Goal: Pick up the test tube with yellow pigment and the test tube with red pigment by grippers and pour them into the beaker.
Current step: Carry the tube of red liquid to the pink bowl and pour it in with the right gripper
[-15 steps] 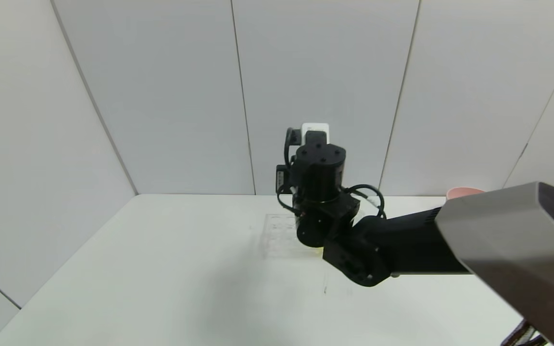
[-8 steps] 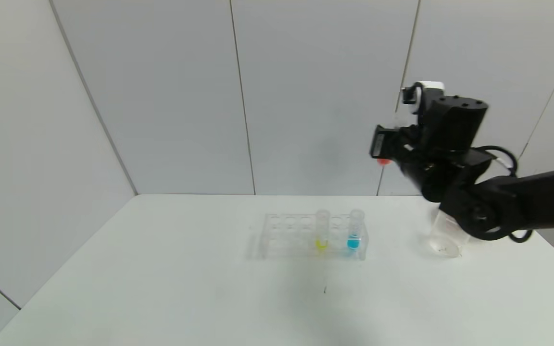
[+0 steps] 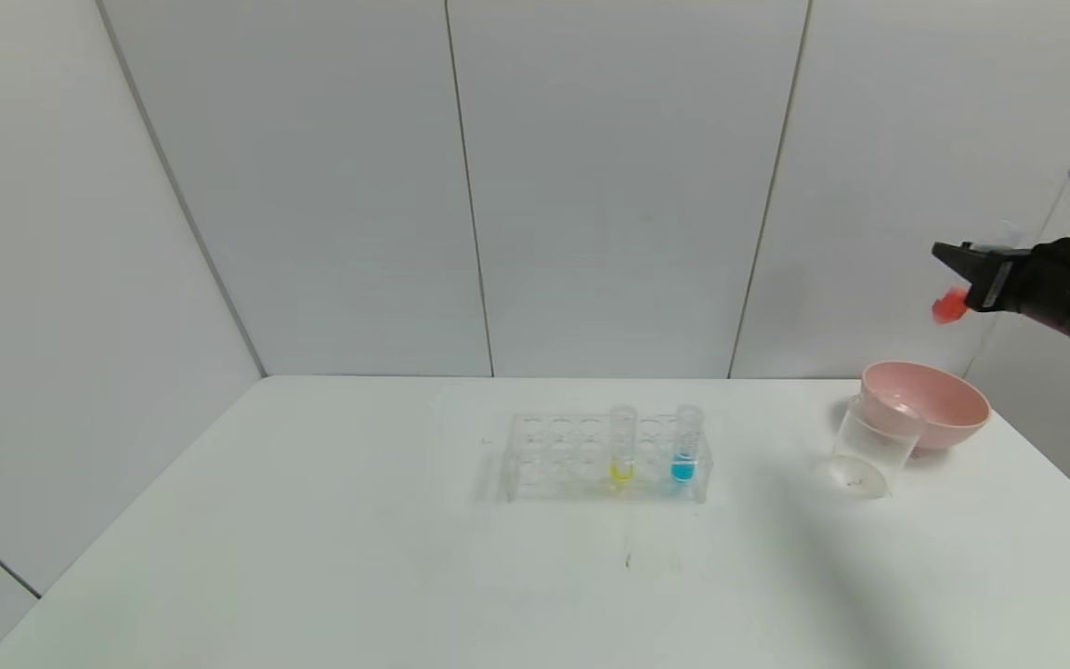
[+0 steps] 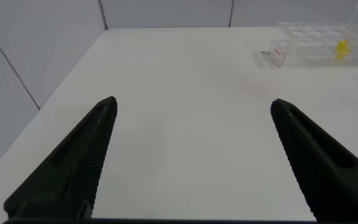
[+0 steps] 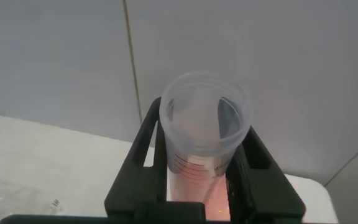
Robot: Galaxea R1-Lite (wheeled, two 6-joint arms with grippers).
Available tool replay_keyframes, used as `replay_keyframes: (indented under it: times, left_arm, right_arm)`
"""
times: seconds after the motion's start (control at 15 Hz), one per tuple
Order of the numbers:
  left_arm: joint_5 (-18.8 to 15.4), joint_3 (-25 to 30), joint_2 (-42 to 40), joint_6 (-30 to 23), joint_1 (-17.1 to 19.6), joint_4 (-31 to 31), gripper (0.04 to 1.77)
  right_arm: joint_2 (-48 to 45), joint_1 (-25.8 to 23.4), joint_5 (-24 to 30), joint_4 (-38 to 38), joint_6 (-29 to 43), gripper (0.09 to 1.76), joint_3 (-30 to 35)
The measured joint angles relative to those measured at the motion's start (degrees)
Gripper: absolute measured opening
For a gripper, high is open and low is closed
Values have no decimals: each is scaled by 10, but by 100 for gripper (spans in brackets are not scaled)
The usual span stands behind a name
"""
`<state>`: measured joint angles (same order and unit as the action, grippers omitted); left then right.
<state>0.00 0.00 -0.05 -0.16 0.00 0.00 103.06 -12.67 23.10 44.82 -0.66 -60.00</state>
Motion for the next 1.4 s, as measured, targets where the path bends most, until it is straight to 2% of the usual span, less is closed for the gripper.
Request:
replay_keyframes:
  times: [0.13, 0.33, 0.67, 1.4]
  left_arm:
    - [0, 0, 0, 0, 0, 0, 176]
    - [0, 0, 0, 0, 0, 0, 176]
    - [0, 0, 0, 0, 0, 0, 176]
    - [0, 0, 0, 0, 0, 0, 176]
  right_arm:
    - [8, -57, 78, 23, -87, 59, 2]
    - [39, -88, 137, 102, -186, 59, 5]
    - [88, -83, 143, 131, -362, 59, 26]
    - [144, -74, 139, 138, -637, 59, 43]
